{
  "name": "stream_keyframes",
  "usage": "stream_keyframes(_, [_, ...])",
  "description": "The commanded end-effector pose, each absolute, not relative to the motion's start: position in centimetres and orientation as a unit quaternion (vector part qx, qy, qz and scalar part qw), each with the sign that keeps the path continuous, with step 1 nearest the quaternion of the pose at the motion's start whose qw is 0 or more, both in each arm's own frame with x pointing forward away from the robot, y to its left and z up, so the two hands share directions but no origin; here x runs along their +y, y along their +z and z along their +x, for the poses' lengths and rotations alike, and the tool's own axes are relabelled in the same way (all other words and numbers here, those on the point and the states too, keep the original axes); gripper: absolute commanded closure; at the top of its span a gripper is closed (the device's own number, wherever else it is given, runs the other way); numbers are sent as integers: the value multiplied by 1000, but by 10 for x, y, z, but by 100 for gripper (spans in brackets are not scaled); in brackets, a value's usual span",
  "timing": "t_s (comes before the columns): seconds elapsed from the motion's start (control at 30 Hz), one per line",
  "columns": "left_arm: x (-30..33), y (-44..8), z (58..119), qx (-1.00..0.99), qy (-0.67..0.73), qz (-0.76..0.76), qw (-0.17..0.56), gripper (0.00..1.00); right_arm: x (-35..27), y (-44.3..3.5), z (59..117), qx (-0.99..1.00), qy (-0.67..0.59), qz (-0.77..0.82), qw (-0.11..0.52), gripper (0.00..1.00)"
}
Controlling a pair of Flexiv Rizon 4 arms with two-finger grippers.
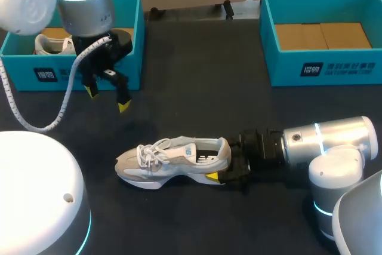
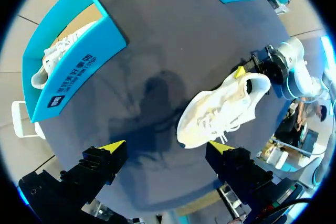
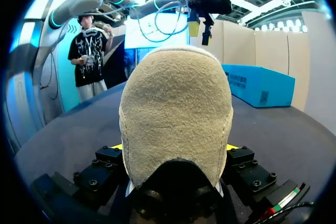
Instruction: Take the shoe out of the shoebox, open the shoe tongue, remove and reinsert the insole, then place the shoe into the shoebox
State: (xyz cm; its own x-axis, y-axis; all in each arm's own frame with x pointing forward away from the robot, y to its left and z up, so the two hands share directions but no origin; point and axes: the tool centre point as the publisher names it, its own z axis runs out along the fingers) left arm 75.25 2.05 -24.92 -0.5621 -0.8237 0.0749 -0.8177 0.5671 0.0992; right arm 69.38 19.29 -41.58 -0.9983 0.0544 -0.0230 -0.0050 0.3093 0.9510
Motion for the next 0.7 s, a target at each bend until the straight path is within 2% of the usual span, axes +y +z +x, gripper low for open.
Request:
stream_keyframes(0.03, [22, -250, 751, -884, -24, 463, 55, 0, 195, -415, 693, 810, 586, 16, 26, 100])
stream_keyframes(0.4, [-29, -266, 713, -799, -50, 599, 2, 0, 195, -415, 693, 810, 586, 16, 26, 100])
stream_keyframes(0.7, [-43, -265, 709, -767, -40, 640, 12, 0, 195, -415, 693, 810, 586, 16, 26, 100])
